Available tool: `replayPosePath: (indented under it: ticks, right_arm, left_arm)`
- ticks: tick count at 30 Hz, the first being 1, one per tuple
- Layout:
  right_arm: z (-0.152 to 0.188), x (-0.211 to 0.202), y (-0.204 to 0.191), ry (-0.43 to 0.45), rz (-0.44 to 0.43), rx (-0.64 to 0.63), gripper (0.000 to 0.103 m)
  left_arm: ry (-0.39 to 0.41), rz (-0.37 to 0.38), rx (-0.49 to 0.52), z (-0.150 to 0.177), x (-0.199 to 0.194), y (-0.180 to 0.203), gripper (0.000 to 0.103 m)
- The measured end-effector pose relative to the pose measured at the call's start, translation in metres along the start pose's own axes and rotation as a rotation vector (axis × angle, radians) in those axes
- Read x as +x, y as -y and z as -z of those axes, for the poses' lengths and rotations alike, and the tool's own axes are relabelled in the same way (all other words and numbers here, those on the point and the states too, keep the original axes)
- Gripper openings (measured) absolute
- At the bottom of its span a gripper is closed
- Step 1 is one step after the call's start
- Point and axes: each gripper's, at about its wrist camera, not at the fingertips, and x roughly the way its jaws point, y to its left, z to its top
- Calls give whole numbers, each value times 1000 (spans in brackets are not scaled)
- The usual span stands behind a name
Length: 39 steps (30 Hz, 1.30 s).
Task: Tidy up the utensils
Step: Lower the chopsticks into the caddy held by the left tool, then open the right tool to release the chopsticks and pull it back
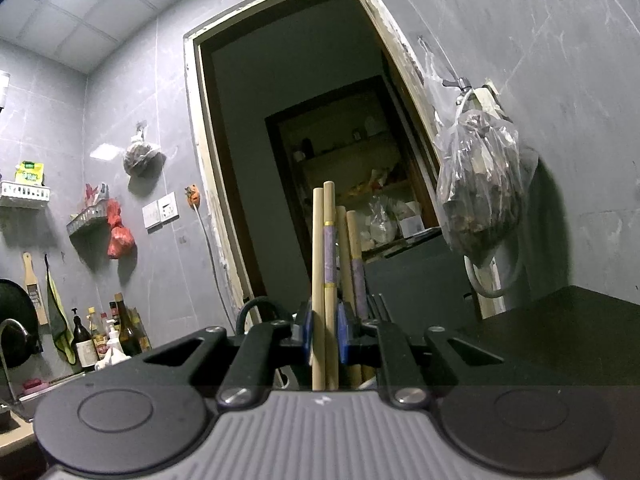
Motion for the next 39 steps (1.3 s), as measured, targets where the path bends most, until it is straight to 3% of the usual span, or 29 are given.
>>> replayPosePath:
  ticks: [22,39]
  right_arm:
    - [5,-5,-6,-46,9,-5,19]
    - [5,-46,-8,-7,63,-20,62]
  left_arm:
    - [0,-1,0,0,0,0,81]
    - [4,25,-15,1,-5,-4,91]
